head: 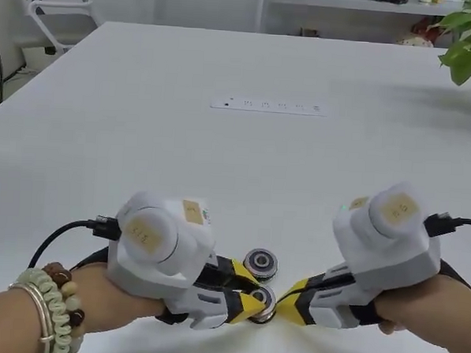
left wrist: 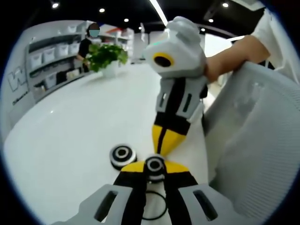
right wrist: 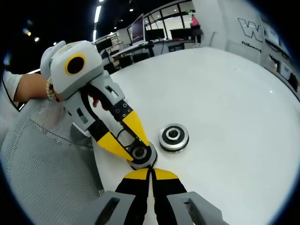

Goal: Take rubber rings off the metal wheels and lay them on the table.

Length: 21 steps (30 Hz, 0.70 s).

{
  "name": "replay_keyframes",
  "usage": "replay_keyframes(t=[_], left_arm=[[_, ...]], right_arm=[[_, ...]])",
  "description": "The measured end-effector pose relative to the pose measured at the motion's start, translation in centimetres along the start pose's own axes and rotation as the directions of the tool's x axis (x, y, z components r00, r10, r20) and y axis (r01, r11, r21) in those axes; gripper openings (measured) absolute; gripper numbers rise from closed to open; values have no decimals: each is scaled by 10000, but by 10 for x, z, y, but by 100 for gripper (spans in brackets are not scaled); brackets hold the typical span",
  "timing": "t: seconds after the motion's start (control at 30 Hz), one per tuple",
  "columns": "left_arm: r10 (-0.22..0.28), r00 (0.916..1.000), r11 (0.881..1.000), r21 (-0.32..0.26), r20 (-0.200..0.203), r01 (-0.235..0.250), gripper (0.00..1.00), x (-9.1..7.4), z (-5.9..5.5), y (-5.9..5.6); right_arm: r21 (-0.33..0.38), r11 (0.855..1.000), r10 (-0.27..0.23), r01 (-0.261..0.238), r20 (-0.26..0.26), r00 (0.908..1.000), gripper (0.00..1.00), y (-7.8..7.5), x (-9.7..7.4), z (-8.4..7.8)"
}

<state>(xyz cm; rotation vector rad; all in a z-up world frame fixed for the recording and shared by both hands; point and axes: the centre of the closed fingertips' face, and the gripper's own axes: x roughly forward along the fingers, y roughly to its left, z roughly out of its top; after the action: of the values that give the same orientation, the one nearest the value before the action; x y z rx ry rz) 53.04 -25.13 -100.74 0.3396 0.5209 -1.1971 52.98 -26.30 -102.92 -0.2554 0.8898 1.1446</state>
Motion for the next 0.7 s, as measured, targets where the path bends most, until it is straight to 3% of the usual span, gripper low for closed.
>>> replay_keyframes(t=[0.1,0.3,0.4,0.7], left_arm=[[-7,10000,10000,38,-17,7,14,0,0,0],[-21,10000,10000,77,-78,21,14,-1,-1,0],[17,9999,10000,96,-103,-16,14,-1,-1,0],[57,9999,9988,483,-160,-49,13,-1,-1,-1]], right_arm=[[715,9974,50,-57,101,9999,0,-1,-2,1],[1327,9910,81,-149,518,9986,0,-3,-6,7],[1996,9779,431,-623,992,9941,0,-1,-10,13],[2564,9641,434,-684,1020,9938,0,3,-8,14]])
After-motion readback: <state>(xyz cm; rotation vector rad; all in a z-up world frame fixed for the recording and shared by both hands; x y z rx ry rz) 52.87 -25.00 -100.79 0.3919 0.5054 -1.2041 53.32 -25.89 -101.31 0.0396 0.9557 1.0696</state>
